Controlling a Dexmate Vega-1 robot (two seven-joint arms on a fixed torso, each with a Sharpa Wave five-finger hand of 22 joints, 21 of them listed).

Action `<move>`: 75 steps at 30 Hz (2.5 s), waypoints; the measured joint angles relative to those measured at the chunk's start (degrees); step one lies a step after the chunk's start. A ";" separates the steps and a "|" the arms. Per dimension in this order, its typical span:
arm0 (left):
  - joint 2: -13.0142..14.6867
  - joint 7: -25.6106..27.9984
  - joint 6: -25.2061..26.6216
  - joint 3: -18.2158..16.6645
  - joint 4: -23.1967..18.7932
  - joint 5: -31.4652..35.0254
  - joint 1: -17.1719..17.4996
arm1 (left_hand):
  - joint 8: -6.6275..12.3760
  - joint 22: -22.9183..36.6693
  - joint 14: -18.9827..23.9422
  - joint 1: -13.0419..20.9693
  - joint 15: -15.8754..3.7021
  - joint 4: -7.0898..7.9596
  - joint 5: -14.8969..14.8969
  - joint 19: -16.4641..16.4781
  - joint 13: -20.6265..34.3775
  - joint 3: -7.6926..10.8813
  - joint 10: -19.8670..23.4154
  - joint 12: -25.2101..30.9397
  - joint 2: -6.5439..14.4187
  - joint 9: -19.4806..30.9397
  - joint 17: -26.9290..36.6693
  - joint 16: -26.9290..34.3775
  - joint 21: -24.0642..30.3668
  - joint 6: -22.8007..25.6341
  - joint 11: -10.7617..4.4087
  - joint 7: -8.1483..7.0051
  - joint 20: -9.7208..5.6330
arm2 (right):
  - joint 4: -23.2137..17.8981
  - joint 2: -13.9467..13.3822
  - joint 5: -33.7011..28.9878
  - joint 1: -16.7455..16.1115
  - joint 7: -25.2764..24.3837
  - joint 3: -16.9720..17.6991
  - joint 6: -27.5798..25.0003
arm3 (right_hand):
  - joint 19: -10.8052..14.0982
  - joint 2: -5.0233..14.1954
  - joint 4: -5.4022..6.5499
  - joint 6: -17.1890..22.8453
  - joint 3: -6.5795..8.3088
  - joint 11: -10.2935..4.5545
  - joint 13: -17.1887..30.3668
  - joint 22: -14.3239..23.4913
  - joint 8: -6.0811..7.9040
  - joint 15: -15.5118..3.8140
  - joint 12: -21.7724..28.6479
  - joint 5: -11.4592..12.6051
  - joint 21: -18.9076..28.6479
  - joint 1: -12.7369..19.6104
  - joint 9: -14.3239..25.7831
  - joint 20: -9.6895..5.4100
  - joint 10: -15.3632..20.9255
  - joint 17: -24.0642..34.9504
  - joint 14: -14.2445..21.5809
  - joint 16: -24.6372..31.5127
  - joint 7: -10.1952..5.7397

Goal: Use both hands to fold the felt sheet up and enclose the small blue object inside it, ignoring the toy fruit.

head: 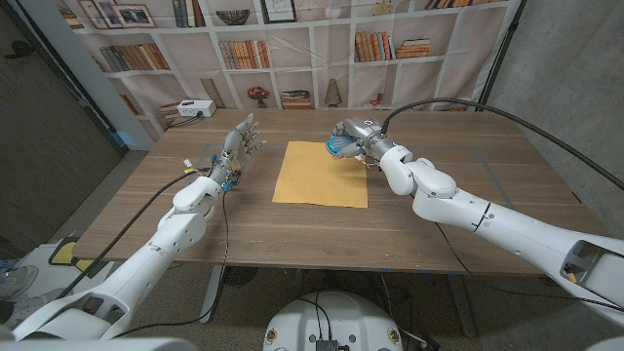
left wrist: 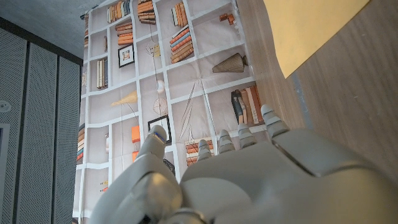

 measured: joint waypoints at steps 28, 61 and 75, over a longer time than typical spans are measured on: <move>0.01 7.66 2.89 0.48 -6.11 1.93 3.15 | 0.00 0.00 0.00 -0.45 0.00 0.53 0.00 0.00 0.01 -0.22 0.00 0.00 -0.46 0.00 0.29 0.00 0.00 -0.21 0.42 0.21 0.00 | 30.20 9.95 -5.20 15.86 7.70 -4.99 36.47 | -0.08 -1.17 0.25 1.03 -0.59 -0.57 -0.57 0.54 -1.08 -0.04 -0.56 0.69 3.21 1.17 0.04 -1.12 0.12 0.55 -0.03 -1.99 0.21; -1.18 12.65 4.37 1.50 -8.21 3.85 3.22 | 0.00 0.00 0.00 -1.29 0.00 0.76 0.00 0.00 0.02 -0.46 0.00 0.00 -0.69 0.00 0.27 0.00 0.00 -0.21 0.41 0.21 0.00 | 52.94 17.92 -5.58 24.81 2.04 -12.85 47.81 | -15.63 4.94 3.96 -4.01 -6.04 -4.45 -3.45 -6.25 -12.87 -3.15 -11.19 0.47 6.82 3.86 -1.14 -0.21 -11.28 -3.72 -6.00 -13.92 2.37; -1.23 11.86 4.18 1.58 -7.58 3.84 2.50 | 0.00 0.00 0.31 -1.66 0.31 0.76 0.00 0.00 0.02 -0.46 0.00 0.00 -0.31 0.00 0.27 0.00 0.00 -0.21 0.41 0.21 0.00 | 41.38 12.99 -9.76 23.29 7.64 -13.17 40.04 | -23.59 14.08 4.38 -19.20 -9.63 -7.93 -5.55 -8.40 -17.19 -3.57 -19.58 0.24 2.59 10.67 -2.23 2.98 -20.19 -5.61 -23.15 -16.62 -4.40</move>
